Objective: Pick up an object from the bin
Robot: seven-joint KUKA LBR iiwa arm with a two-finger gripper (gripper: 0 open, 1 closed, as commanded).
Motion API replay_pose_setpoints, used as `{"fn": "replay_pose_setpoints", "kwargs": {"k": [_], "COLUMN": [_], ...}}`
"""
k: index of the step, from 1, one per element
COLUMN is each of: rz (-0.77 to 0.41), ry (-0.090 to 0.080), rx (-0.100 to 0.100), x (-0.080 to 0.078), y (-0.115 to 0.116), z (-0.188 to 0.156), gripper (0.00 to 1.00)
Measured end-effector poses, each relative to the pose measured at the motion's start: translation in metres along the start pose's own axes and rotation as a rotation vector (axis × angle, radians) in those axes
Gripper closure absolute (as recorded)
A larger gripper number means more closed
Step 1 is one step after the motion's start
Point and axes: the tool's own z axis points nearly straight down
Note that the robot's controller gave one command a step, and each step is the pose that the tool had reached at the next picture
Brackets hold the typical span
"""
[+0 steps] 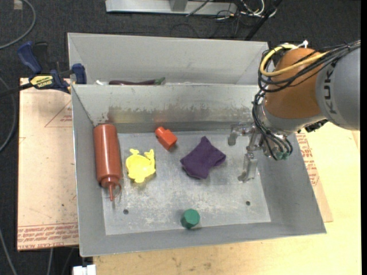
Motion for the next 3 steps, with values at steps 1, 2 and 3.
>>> {"fn": "replay_pose_setpoints", "kwargs": {"k": [1, 2, 3], "rz": [-0.011, 0.028, -0.015], "ry": [0.000, -0.008, -0.003], "rx": [0.001, 0.001, 0.000], "x": [-0.027, -0.028, -0.025], "y": [0.009, 0.035, 0.067], "z": [-0.006, 0.014, 0.052], "gripper": [0.00, 0.00, 0.00]}}
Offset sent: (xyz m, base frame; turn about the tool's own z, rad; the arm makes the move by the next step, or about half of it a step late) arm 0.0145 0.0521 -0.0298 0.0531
